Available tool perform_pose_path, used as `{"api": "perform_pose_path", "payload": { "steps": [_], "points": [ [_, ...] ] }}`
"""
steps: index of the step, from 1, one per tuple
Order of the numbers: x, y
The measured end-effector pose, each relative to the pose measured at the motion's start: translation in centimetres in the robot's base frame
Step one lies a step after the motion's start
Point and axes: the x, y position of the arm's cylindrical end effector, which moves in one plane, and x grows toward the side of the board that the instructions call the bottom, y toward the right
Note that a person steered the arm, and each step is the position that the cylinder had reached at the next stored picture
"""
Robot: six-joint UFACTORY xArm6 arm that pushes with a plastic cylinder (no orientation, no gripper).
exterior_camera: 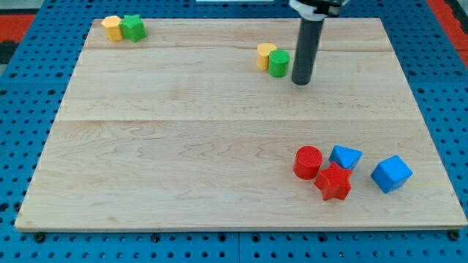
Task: Separate the yellow heart and green circle
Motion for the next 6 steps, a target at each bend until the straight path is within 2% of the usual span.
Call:
{"api": "perform_pose_path", "payload": {
  "steps": [1, 4, 6],
  "points": [
    [-1.5, -0.2],
    [-8.7, -6.9],
    [-10.8, -11.2]
  ]
}}
